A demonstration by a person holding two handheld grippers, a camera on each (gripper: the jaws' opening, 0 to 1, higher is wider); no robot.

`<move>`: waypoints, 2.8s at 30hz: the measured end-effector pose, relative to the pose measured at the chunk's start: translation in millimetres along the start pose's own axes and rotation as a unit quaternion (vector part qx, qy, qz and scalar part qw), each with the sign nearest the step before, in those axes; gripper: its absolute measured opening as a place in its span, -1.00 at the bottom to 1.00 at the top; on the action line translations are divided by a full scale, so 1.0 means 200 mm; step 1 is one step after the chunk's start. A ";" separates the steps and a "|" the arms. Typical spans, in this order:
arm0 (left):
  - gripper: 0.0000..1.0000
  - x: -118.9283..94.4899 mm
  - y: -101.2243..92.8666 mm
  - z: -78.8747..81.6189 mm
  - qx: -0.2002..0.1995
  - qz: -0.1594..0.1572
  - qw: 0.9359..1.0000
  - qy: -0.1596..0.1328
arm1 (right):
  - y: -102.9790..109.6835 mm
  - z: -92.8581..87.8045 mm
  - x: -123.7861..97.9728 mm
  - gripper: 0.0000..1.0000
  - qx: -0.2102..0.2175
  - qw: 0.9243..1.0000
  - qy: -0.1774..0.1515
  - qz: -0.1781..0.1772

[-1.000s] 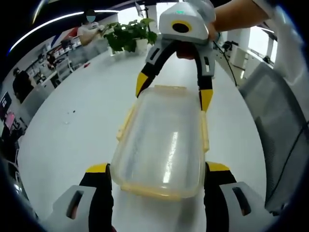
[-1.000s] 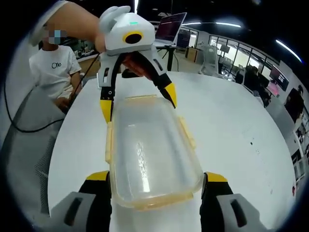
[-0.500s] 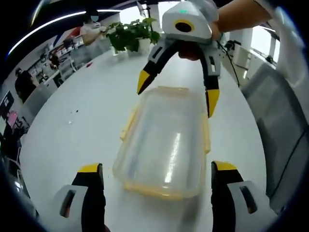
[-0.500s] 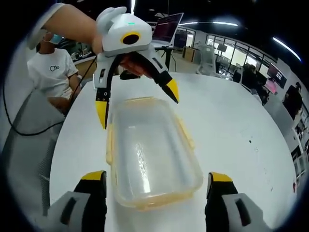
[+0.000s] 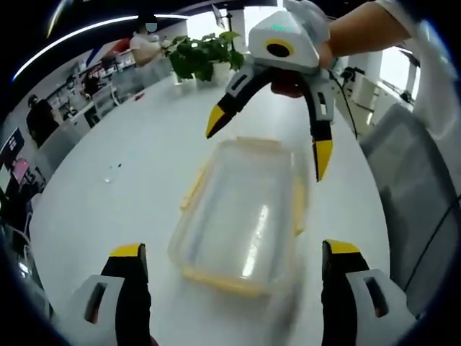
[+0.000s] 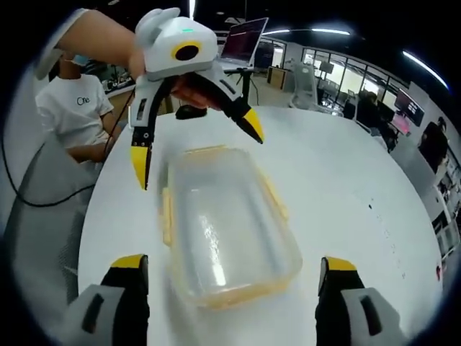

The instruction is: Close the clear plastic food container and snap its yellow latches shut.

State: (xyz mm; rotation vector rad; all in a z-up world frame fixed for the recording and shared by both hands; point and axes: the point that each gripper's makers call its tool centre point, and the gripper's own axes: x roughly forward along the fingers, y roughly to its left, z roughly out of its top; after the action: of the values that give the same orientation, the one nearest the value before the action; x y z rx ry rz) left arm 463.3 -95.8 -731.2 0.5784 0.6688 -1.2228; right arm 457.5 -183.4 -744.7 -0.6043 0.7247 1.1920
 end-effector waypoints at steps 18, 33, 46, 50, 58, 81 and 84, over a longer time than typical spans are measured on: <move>0.98 -0.11 -0.15 0.04 -0.012 0.025 1.000 -0.006 | 0.13 0.02 -0.14 0.98 0.001 0.999 -0.012 -0.032; 0.92 -0.21 -0.37 0.05 -0.012 0.036 0.999 -0.014 | 0.32 0.01 -0.24 0.98 0.018 0.998 -0.025 -0.047; 0.98 -0.26 -0.60 0.06 -0.030 0.038 0.999 -0.024 | 0.52 -0.03 -0.35 0.98 0.026 0.997 -0.034 -0.063; 0.98 -0.28 -0.64 0.06 -0.040 0.043 0.998 -0.027 | 0.59 -0.03 -0.38 0.98 0.030 0.997 -0.040 -0.066; 0.98 -0.31 -0.77 0.04 -0.046 0.044 0.997 -0.033 | 0.73 -0.04 -0.41 0.98 0.020 0.997 -0.045 -0.063; 0.98 -0.37 -1.06 -0.02 -0.082 0.053 0.994 -0.054 | 1.01 -0.17 -0.52 0.98 0.062 0.992 -0.069 -0.080; 0.98 -0.38 -1.09 -0.01 -0.100 0.056 0.991 -0.066 | 1.04 -0.19 -0.52 0.98 0.077 0.991 -0.072 -0.081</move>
State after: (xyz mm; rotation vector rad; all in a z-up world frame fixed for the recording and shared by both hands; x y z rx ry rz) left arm 237.5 -98.2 -687.4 0.3602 0.6306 -1.0642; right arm 230.4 -219.2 -696.8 -0.4340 0.6261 1.0078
